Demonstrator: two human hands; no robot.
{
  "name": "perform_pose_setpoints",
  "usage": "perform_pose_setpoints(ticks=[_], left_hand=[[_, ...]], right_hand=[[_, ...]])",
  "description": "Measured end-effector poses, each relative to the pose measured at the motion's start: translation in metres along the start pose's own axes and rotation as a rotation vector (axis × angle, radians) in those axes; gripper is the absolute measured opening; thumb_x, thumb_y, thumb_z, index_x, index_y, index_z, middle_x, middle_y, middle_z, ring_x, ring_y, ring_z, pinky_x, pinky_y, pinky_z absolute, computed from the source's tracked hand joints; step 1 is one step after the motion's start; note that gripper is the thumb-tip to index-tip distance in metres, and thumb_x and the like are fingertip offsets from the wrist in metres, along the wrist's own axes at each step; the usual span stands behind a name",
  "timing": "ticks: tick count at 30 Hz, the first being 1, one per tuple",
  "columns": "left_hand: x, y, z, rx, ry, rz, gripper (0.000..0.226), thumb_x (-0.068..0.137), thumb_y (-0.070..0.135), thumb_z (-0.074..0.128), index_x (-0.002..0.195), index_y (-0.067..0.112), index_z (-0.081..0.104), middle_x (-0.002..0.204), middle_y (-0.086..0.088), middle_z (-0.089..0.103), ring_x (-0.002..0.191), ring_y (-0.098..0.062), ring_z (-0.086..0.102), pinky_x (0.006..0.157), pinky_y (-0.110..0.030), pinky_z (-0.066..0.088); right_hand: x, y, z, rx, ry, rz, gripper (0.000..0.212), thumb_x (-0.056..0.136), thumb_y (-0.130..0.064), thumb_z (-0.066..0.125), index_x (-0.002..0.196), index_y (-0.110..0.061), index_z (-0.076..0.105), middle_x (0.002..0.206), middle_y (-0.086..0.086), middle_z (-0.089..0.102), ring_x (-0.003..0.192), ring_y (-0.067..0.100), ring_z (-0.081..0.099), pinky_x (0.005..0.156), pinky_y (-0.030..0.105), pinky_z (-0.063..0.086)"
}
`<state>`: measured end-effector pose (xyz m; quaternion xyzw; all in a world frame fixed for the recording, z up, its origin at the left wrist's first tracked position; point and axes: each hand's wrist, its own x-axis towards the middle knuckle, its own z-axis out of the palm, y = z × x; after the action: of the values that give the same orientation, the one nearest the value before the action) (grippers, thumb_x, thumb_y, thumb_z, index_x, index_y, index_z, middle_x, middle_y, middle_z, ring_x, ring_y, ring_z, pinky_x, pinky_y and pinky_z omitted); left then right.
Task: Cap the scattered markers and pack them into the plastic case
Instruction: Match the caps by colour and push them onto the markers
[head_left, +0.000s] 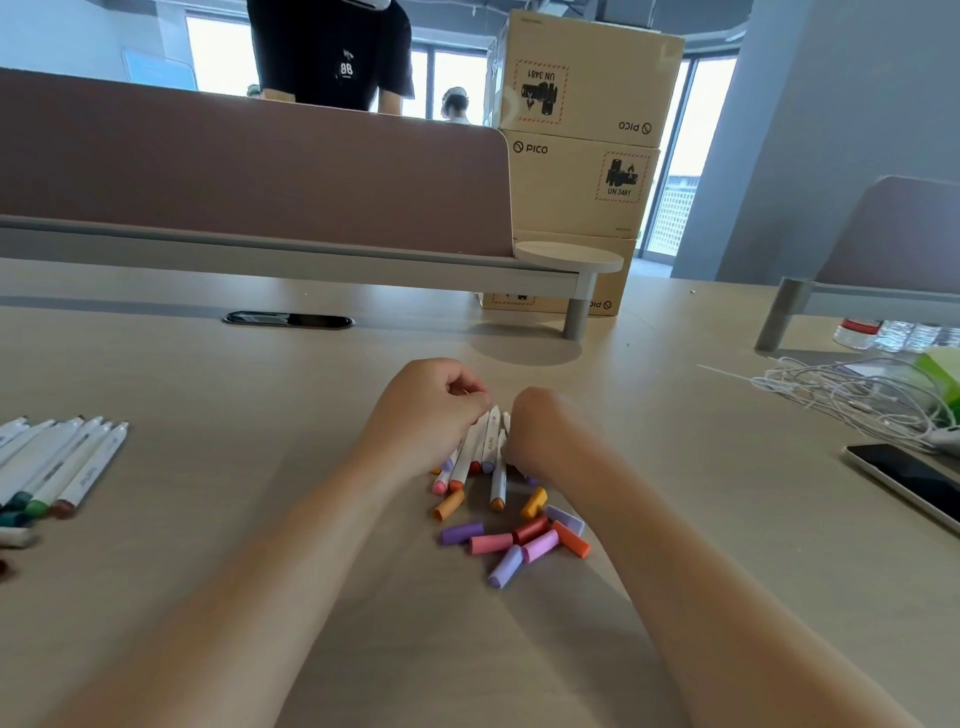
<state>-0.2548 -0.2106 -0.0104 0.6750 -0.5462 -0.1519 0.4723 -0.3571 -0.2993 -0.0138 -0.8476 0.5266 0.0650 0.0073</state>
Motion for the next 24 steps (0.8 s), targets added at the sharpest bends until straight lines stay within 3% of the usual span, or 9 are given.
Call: perform_pose_setpoints(ticks=[4,8,11,14,20,24], left_hand=[[-0.001,0.002,-0.006,0.151,-0.172,0.013,0.006,0.086,0.026,0.071,0.082,0.021,0.072,0.080,0.005,0.069,0.074,-0.013,0.062,0.061,-0.025,0.044],[-0.004,0.009,-0.016,0.365,-0.436,0.035,0.012,0.080,0.031,0.078,0.075,0.022,0.073,0.071,0.007,0.066,0.066,-0.009,0.056,0.061,-0.024,0.041],[-0.009,0.014,-0.022,0.510,-0.596,0.041,0.010,0.078,0.031,0.079,0.078,0.022,0.074,0.065,0.010,0.060,0.062,-0.005,0.052,0.058,-0.023,0.038],[-0.014,0.018,-0.022,0.634,-0.719,0.033,0.009,0.078,0.031,0.078,0.081,0.024,0.074,0.066,0.011,0.057,0.064,-0.004,0.051,0.057,-0.023,0.037],[-0.016,0.018,-0.018,0.712,-0.746,0.027,0.009,0.082,0.027,0.074,0.089,0.021,0.074,0.067,0.011,0.056,0.062,-0.004,0.050,0.054,-0.020,0.034],[-0.017,0.017,-0.013,0.712,-0.738,0.002,0.008,0.083,0.026,0.072,0.084,0.018,0.074,0.070,0.008,0.059,0.063,-0.006,0.050,0.054,-0.021,0.036]], right_hand=[[0.006,0.012,0.006,0.311,0.066,0.047,0.014,0.091,-0.018,0.064,0.099,-0.006,0.065,0.095,0.008,0.067,0.089,0.022,0.068,0.085,0.033,0.057],[0.004,0.026,0.006,0.598,0.184,0.016,0.018,0.084,-0.025,0.067,0.077,-0.010,0.060,0.068,0.004,0.060,0.060,0.017,0.056,0.058,0.028,0.047],[0.000,0.027,0.005,0.682,0.203,-0.038,0.018,0.082,-0.025,0.065,0.073,-0.011,0.058,0.065,0.004,0.059,0.059,0.019,0.055,0.057,0.028,0.044],[-0.001,0.026,0.006,0.702,0.231,-0.070,0.017,0.082,-0.028,0.066,0.078,-0.013,0.060,0.070,0.003,0.061,0.063,0.018,0.058,0.065,0.037,0.054],[-0.003,0.026,0.006,0.704,0.238,-0.105,0.016,0.083,-0.027,0.065,0.079,-0.013,0.059,0.068,0.002,0.057,0.061,0.017,0.054,0.060,0.031,0.044],[-0.004,0.025,0.006,0.716,0.235,-0.115,0.020,0.084,-0.027,0.065,0.086,-0.008,0.062,0.071,0.005,0.058,0.064,0.018,0.055,0.064,0.036,0.049]])
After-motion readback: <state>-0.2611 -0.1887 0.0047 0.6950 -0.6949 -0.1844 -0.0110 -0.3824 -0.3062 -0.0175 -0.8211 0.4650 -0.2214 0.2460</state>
